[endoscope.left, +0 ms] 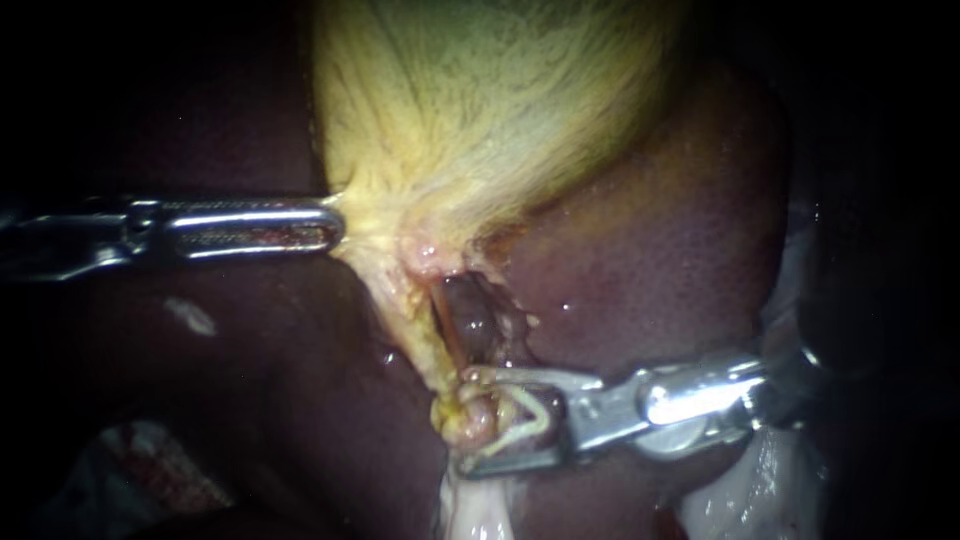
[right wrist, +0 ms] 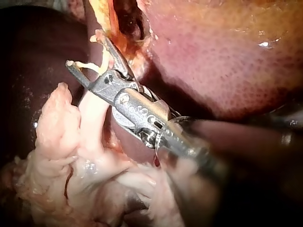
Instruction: Clipping first clip left tube
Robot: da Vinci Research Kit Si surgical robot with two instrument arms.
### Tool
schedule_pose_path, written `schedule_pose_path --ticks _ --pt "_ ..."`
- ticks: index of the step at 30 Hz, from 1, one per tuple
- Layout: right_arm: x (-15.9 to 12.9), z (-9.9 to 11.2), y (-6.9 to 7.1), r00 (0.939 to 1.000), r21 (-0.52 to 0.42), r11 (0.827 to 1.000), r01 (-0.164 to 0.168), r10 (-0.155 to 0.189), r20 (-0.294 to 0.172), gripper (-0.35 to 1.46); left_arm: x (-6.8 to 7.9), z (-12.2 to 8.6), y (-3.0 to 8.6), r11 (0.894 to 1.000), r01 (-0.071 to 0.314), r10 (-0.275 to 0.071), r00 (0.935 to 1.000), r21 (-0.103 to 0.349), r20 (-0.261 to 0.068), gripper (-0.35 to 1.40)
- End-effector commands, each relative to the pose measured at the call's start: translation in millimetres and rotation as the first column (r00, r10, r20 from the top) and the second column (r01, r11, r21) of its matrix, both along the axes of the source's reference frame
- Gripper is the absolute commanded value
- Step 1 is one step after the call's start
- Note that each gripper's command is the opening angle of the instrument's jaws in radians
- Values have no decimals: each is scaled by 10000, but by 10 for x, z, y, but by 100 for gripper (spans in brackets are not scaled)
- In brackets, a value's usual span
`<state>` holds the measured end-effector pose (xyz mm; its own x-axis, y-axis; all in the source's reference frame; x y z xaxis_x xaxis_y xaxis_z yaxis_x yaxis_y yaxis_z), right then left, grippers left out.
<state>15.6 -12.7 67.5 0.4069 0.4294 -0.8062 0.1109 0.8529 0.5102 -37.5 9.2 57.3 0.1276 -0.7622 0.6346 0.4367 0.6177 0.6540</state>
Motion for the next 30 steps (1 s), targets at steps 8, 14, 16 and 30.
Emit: schedule_pose_path --ticks 8,14,16,30 --pt "3 30 13 9996 -112 9999 -51 54 282 56 -1 -3 -1 10000 -9 9 10000 -61 -24 -35" --pt "-9 42 25 9972 -268 9995 -182 201 719 56 -2 -5 -3 10000 1 -1 10000 -63 -32 -35" --pt "-13 44 29 9958 -254 9994 -230 252 882 56 -2 -5 -3 10000 5 -5 10000 -64 -35 -35" --pt "-12 54 42 9935 -719 9971 -268 346 1086 56 -6 -6 -5 10000 54 -55 10000 -80 -75 -35"
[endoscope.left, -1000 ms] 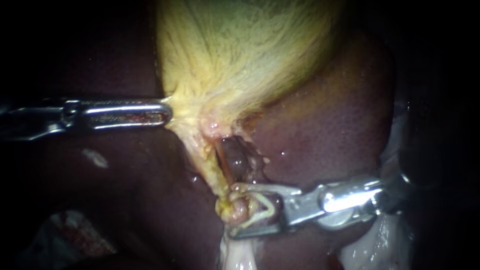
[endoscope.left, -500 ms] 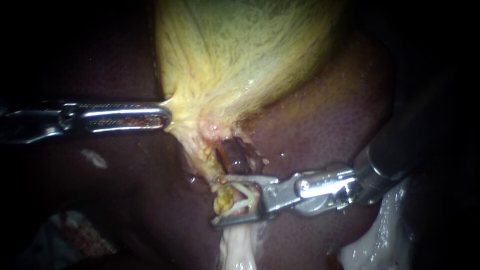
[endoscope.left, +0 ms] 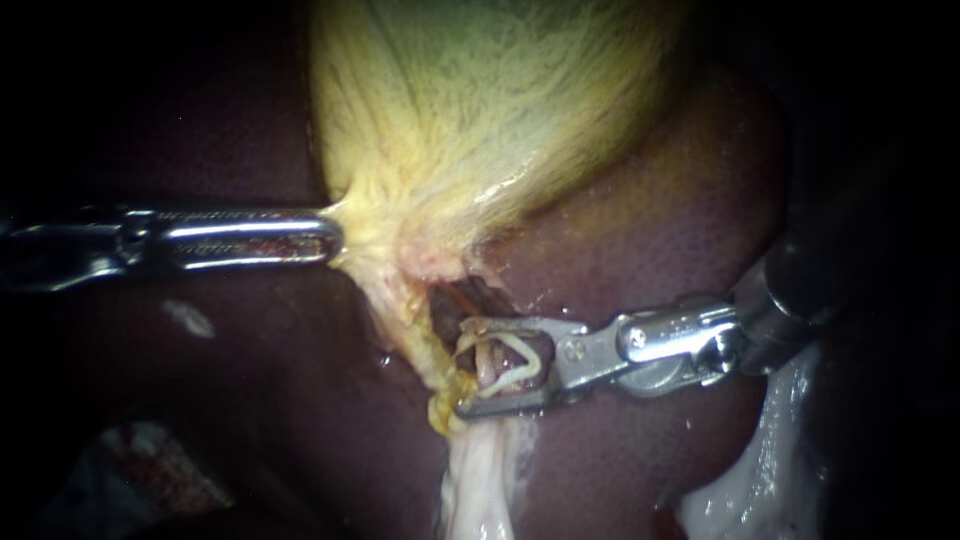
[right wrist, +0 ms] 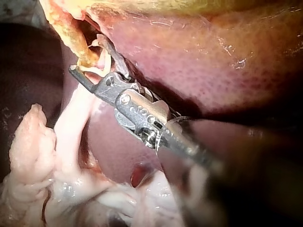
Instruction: Clipping first clip left tube
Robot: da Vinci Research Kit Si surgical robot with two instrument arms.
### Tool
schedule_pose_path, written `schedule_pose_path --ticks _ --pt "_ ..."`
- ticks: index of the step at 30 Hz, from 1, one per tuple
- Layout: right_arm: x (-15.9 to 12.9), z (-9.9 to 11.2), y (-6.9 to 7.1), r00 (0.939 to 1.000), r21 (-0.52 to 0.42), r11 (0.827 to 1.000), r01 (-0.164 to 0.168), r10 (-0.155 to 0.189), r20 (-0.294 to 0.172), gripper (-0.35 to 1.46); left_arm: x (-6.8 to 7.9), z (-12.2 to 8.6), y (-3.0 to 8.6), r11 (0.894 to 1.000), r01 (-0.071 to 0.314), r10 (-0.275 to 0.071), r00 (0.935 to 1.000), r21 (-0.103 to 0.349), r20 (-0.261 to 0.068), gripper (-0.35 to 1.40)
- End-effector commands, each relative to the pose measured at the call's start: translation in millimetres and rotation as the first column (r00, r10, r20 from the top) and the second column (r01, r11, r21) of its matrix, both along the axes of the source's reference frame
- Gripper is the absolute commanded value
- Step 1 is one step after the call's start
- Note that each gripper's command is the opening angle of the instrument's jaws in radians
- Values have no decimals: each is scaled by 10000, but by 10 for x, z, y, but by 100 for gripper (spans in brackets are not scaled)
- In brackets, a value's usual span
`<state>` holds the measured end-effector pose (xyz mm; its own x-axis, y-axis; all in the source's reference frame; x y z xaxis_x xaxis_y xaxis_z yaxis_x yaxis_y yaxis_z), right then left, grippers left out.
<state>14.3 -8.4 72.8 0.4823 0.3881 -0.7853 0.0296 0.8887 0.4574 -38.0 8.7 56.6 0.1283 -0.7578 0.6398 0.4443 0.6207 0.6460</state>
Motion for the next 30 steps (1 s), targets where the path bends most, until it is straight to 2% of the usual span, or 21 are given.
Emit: schedule_pose_path --ticks 1,5,10,13,15,21,24,26,30 --pt "5 1 -2 10000 -71 10000 20 -20 -11 56 -1 1 0 10000 9 -9 10000 -2 -8 -35" --pt "18 6 -7 9998 -412 9990 168 -171 -79 57 -3 0 -1 10000 -4 4 10000 3 4 -35" --pt "26 9 -14 9959 -691 9945 781 -811 -412 56 -5 0 -1 10000 -14 14 10000 8 15 -35" --pt "28 9 -18 9888 -904 9879 1260 -1325 -690 54 -6 0 -2 10000 -31 31 10000 10 30 -35" --pt "29 9 -20 9790 -849 9816 1710 -1790 -971 51 -6 1 -2 10000 -52 52 10000 15 48 -35" --pt "30 10 -32 9582 -973 9654 2421 -2536 -1324 44 -7 1 -2 10000 -52 52 10000 14 48 -35" --pt "35 11 -38 9507 -1038 9593 2626 -2756 -1424 44 -8 1 -1 10000 -48 48 10000 14 45 -35" --pt "38 11 -39 9492 -1105 9572 2675 -2815 -1408 44 -9 1 -1 10000 -43 43 10000 14 42 -35" --pt "43 11 -38 9527 -1295 9578 2565 -2732 -1332 43 -10 1 -1 10000 -36 36 10000 15 39 -35"
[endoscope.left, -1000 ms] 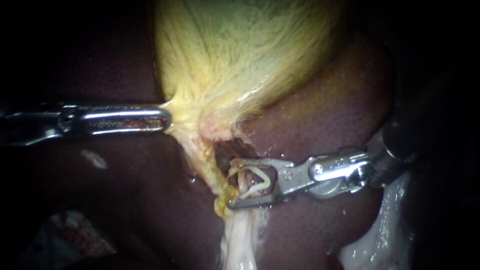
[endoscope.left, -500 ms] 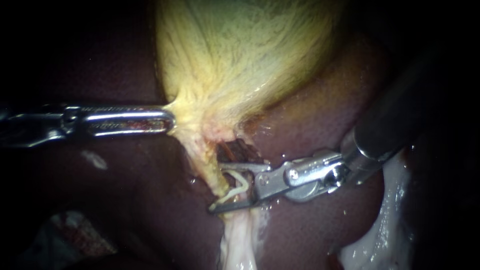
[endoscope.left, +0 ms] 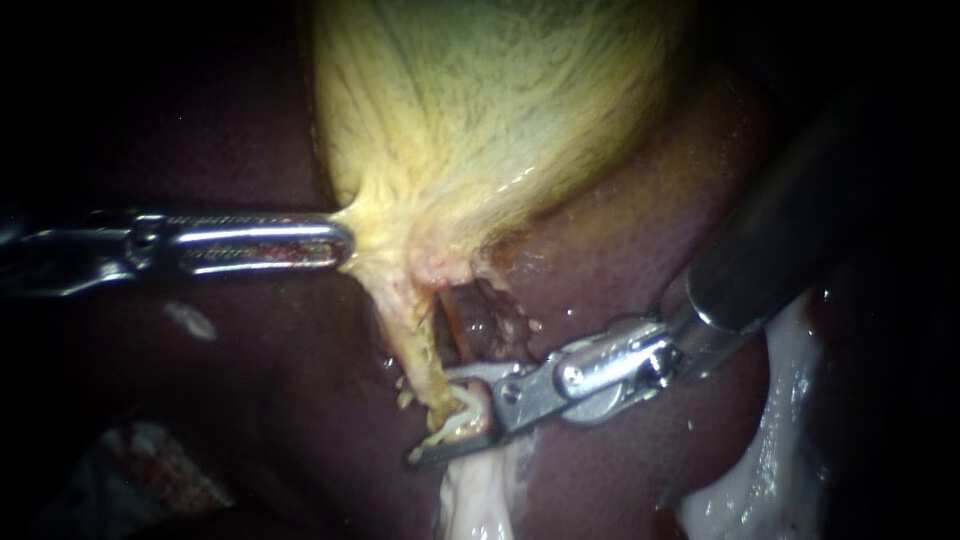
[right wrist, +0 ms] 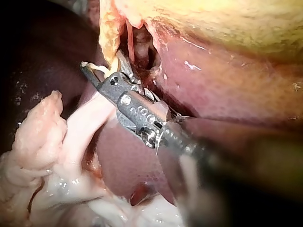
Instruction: Clipping first clip left tube
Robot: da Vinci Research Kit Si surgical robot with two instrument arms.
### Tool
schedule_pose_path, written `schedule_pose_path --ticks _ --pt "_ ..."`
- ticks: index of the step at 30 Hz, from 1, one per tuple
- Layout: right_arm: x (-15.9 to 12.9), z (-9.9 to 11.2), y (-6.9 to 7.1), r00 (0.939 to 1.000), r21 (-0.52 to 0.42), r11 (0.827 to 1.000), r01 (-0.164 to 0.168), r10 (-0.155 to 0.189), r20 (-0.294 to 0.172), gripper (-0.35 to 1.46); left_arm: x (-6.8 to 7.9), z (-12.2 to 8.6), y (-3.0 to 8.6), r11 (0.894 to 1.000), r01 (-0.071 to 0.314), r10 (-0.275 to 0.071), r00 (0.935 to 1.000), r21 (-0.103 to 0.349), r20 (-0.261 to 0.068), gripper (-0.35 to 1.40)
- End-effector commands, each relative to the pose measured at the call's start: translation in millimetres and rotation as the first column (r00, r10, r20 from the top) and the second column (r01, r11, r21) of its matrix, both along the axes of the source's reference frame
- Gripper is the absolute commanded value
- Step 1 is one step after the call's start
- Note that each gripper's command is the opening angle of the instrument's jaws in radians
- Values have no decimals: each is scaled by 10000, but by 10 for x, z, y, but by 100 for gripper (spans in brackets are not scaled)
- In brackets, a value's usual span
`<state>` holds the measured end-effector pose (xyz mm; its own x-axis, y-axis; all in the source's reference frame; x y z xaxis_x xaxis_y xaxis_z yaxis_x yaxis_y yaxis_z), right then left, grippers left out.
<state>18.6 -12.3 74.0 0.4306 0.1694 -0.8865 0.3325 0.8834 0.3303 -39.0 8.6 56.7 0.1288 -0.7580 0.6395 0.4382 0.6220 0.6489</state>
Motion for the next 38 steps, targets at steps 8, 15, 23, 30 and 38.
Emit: schedule_pose_path --ticks 8,15,23,30,38 --pt "6 2 2 9991 -215 9992 -337 342 236 38 -1 0 1 10000 -8 8 10000 -48 -24 -35" --pt "-7 6 5 9940 -465 9971 -611 650 878 0 -2 0 1 10000 -8 7 10000 -48 -24 -35" --pt "-15 4 8 9804 -311 9925 -1183 1218 1548 -35 -1 0 0 10000 -11 11 10000 -48 -23 -35" --pt "-15 4 8 9805 -311 9925 -1181 1215 1547 -35 -1 0 1 10000 -11 11 10000 -45 -21 -35" --pt "-16 5 6 9798 -142 9930 -1170 1177 1617 -35 -2 -1 2 10000 -8 8 10000 -38 -20 -35"
